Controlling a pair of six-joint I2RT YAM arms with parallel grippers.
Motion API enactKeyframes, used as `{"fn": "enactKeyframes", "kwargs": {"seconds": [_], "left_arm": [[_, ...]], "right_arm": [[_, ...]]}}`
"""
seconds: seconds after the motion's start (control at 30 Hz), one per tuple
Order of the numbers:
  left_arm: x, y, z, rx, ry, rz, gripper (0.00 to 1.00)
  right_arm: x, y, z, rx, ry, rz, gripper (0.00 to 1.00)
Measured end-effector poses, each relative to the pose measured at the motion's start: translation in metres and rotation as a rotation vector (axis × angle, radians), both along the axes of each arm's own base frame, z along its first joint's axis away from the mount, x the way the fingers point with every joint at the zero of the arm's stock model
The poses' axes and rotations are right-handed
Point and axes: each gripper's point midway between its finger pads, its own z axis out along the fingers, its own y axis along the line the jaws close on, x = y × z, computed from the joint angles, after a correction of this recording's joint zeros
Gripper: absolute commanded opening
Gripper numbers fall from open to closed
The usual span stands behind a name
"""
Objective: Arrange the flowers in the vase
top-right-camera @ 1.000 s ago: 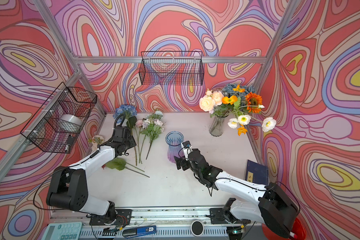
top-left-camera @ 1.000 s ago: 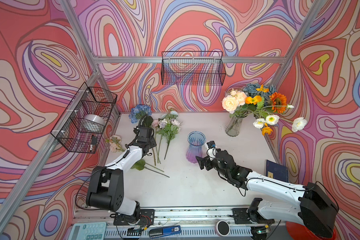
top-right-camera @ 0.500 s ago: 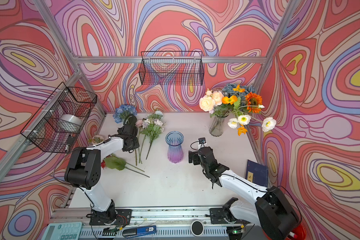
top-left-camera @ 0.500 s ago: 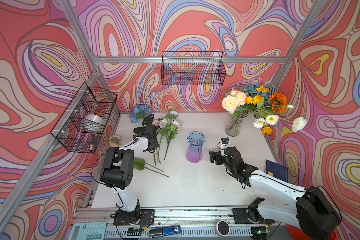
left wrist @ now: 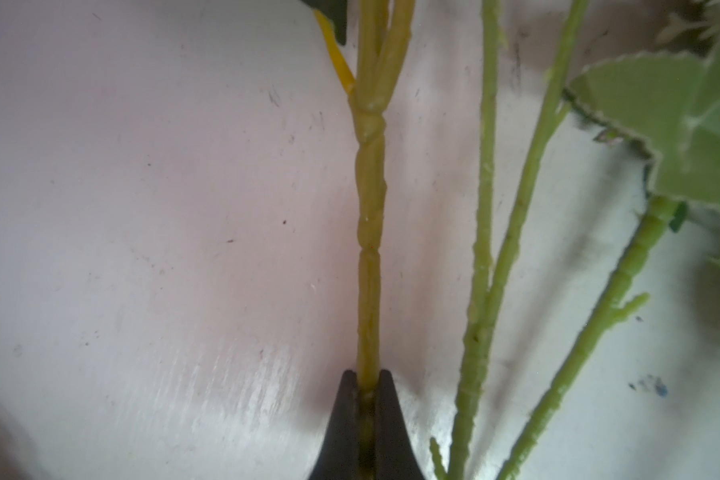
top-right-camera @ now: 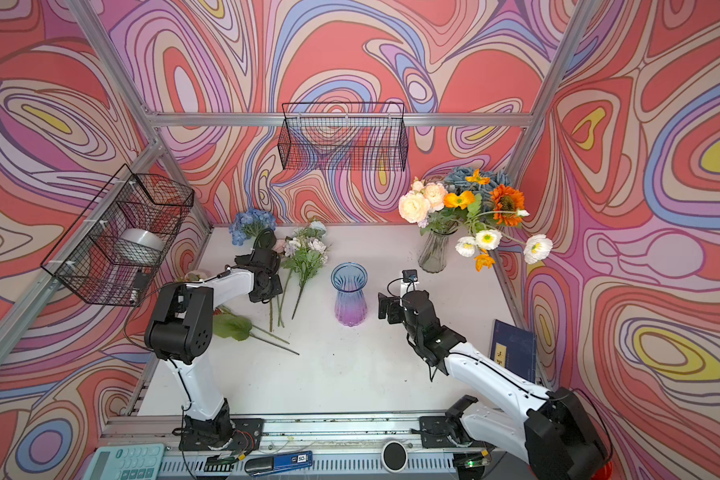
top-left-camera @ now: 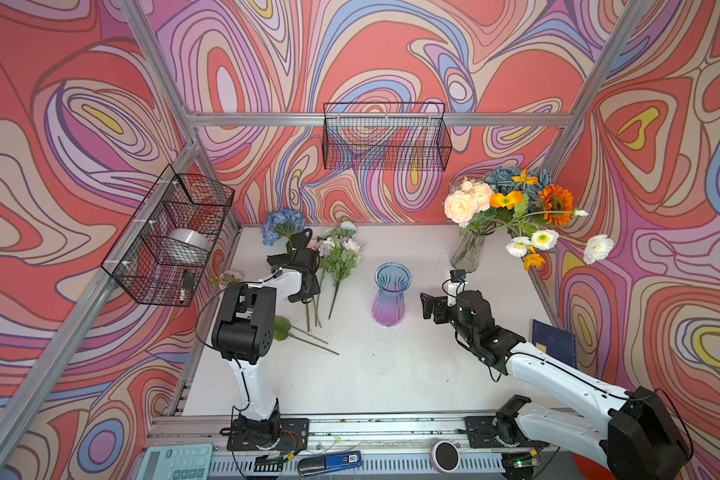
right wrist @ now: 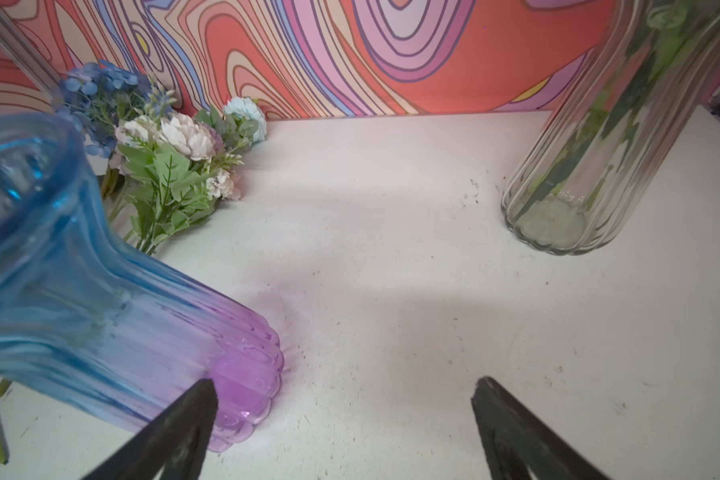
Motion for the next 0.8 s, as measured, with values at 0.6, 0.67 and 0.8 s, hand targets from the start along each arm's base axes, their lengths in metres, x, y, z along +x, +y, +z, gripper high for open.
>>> {"fn": "enactKeyframes", "kwargs": {"seconds": [0.6, 0.67, 0.8], "left_arm": [[-0.031, -0.004, 0.170, -0.131, -0.447, 0.029, 0.00], [-0.040, -0.015, 0.191, -0.163, -0.517, 0.003, 0.00], [-0.056, -0.052, 0.222, -0.245, -0.631, -0.104, 0.00]], "right_arm": [[0.018, 0.014, 0.096, 0.043, -0.104, 0.033, 0.98], [0.022, 0.024, 0.111, 0.063, -0.111, 0.069, 0.98], [0.029, 0.053, 0.140, 0.108, -0.112, 0.186, 0.95]]}}
